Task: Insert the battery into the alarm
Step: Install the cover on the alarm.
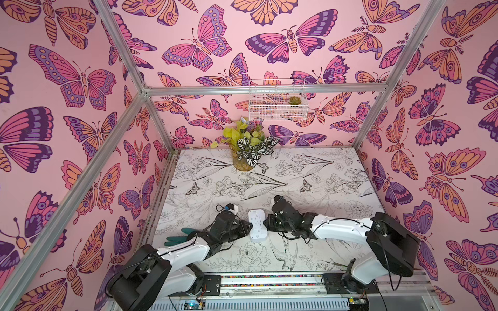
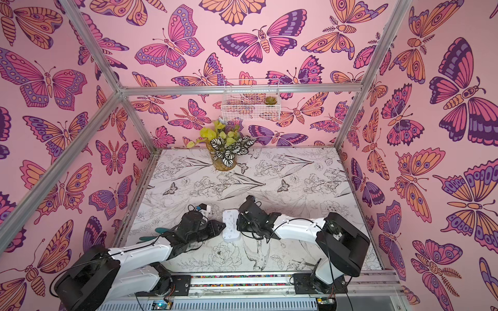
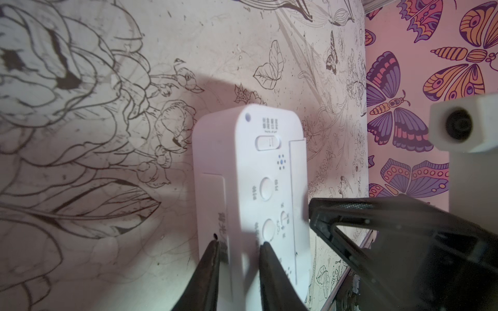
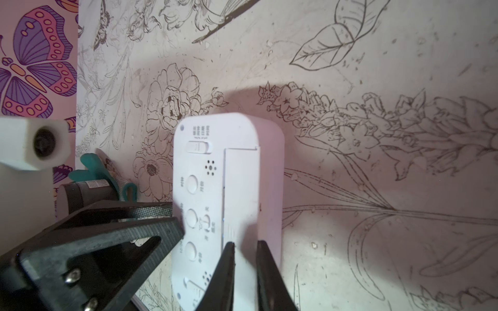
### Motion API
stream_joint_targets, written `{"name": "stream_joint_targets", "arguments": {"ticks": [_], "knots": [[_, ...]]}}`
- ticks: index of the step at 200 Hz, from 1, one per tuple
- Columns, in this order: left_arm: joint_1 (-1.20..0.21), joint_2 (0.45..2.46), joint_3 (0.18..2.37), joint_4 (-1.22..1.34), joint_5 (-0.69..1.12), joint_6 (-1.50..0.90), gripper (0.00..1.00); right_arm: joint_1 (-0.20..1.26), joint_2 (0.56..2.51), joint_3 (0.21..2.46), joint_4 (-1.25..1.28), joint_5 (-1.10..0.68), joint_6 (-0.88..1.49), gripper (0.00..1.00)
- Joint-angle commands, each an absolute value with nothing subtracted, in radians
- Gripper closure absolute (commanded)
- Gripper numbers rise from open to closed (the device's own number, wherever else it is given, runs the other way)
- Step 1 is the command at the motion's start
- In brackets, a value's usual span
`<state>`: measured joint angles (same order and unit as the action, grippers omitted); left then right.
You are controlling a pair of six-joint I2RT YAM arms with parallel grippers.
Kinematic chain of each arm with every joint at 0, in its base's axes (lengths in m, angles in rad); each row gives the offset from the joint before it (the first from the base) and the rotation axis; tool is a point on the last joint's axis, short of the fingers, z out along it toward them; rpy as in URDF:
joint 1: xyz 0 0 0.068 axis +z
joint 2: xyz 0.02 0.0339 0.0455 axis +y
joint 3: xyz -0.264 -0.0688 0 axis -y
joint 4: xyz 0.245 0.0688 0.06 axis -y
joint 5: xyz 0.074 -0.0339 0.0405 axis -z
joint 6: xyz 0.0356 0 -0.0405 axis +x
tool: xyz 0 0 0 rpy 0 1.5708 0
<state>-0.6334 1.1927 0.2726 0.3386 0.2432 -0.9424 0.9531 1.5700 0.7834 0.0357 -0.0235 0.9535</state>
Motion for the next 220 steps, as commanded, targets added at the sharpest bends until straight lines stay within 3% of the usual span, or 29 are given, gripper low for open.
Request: {"name": "stream_joint_targets", "arguments": {"ticks": [1, 131, 181, 220], "knots": [[-0.636, 1.2, 0.279, 0.29, 0.27, -0.917, 0.72, 0.964, 1.607, 0.814, 0.028, -0.038, 0.941, 0.82], [-0.636, 1.233, 0.309, 0.321, 0.305, -0.935, 0.74, 1.086, 1.733, 0.976, -0.075, 0.005, 0.931, 0.82], [-0.638, 1.255, 0.317, 0.354, 0.326, -0.949, 0.75, 1.092, 1.764, 0.943, 0.08, -0.097, 1.011, 0.81], [-0.634, 1.174, 0.303, 0.296, 0.266, -0.927, 0.73, 1.085, 1.661, 0.935, -0.101, 0.085, 0.932, 0.73]]}}
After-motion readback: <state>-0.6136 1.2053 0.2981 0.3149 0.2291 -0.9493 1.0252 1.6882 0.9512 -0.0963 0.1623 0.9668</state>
